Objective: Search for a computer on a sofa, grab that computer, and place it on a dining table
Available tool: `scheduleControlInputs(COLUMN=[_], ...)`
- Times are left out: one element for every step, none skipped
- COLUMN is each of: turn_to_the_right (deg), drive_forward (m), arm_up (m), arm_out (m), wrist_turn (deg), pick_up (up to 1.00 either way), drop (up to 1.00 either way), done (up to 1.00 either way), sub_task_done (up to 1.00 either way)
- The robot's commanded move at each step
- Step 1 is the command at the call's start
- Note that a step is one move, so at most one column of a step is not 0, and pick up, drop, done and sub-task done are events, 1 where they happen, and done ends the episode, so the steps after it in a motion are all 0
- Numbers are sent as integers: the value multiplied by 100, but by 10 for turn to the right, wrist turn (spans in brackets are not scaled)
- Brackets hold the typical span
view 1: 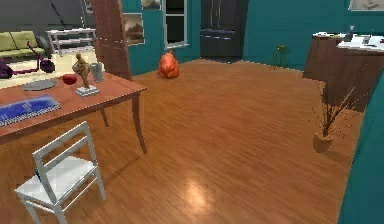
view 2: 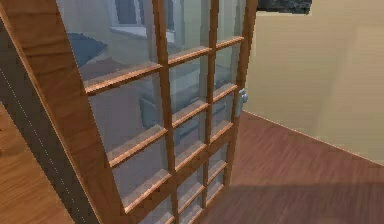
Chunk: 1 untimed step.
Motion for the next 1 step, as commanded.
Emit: scheduleControlInputs(turn_to_the_right=[30], drive_forward=[0], arm_up=[0], arm_out=[0], wrist_turn=[0], pick_up=[0], drop=[0], done=[0], sub_task_done=[0])
